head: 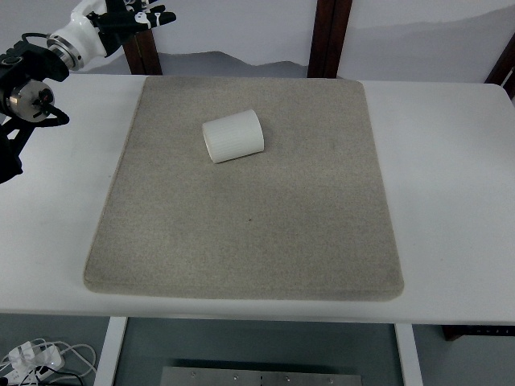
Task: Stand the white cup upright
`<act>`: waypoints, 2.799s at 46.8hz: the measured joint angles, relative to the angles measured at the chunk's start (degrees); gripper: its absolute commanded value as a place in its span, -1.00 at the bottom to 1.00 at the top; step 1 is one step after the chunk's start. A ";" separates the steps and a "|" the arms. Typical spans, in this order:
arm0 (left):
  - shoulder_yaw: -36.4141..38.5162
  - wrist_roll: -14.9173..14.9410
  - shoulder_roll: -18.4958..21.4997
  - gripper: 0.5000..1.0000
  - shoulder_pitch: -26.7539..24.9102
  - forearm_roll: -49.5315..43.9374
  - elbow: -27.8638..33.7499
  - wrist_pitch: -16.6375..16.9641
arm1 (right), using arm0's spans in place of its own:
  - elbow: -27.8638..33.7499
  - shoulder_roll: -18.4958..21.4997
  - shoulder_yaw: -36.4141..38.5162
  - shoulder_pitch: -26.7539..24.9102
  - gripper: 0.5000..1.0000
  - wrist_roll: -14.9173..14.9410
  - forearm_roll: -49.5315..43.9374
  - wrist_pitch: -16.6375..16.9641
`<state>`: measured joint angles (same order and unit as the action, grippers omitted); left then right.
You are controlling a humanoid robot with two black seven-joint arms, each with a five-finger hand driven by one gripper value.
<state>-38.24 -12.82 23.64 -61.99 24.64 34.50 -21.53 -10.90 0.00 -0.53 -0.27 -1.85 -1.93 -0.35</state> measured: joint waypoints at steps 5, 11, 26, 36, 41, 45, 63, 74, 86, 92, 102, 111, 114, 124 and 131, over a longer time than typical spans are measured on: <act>0.02 0.38 2.02 1.00 -0.06 7.68 5.66 0.00 | 0.00 0.00 -0.01 0.00 0.81 -0.01 0.00 0.00; 0.54 1.25 4.82 1.00 -0.07 16.83 12.25 0.46 | 0.00 0.00 0.00 0.00 0.81 0.01 0.00 0.00; 3.79 14.64 11.87 1.00 -0.96 26.82 26.10 0.72 | 0.00 0.00 0.00 0.01 0.81 -0.01 0.00 0.00; 3.85 28.83 12.93 1.00 -2.24 26.95 31.28 -0.27 | 0.00 0.00 -0.01 0.00 0.81 -0.02 0.00 0.00; 5.78 33.77 12.47 1.00 -3.99 26.97 31.59 -0.56 | 0.00 0.00 0.00 0.01 0.81 -0.01 0.00 0.00; 9.28 35.41 12.06 1.00 -6.15 26.97 31.60 -0.56 | 0.00 0.00 0.00 0.01 0.81 0.00 0.00 0.00; 17.38 36.81 4.29 1.00 -9.42 28.55 28.16 2.28 | 0.00 0.00 0.00 0.01 0.81 0.00 0.00 0.00; 17.51 36.81 -1.48 1.00 -9.54 32.09 21.21 3.05 | 0.00 0.00 0.00 0.00 0.81 -0.03 0.00 0.00; 17.52 36.74 -4.39 1.00 -9.87 32.77 18.31 3.11 | 0.00 0.00 0.00 0.01 0.81 -0.02 0.00 0.00; 18.10 36.81 -5.89 1.00 -9.87 33.50 16.62 3.11 | 0.00 0.00 0.00 0.00 0.81 -0.01 0.00 0.00; 18.38 36.81 -9.12 1.00 -9.83 34.14 13.42 3.08 | 0.00 0.00 -0.02 0.00 0.81 0.00 0.00 0.00; 18.38 36.81 -11.43 1.00 -9.74 35.31 10.93 3.07 | 0.00 0.00 0.00 0.01 0.81 0.01 0.00 0.00; 18.38 36.80 -12.18 1.00 -9.71 35.59 9.96 3.07 | 0.00 0.00 0.00 0.01 0.81 0.00 0.00 0.00; 19.39 36.73 -13.20 0.93 -9.72 36.05 8.84 3.07 | 0.00 0.00 0.00 0.02 0.81 0.01 0.00 0.00; 19.51 36.72 -13.90 0.58 -9.72 36.19 8.27 3.07 | 0.00 0.00 0.00 0.01 0.81 0.01 0.00 0.00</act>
<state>-18.73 23.90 9.74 -71.71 60.82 42.77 -18.46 -10.90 0.00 -0.52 -0.27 -1.85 -1.93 -0.35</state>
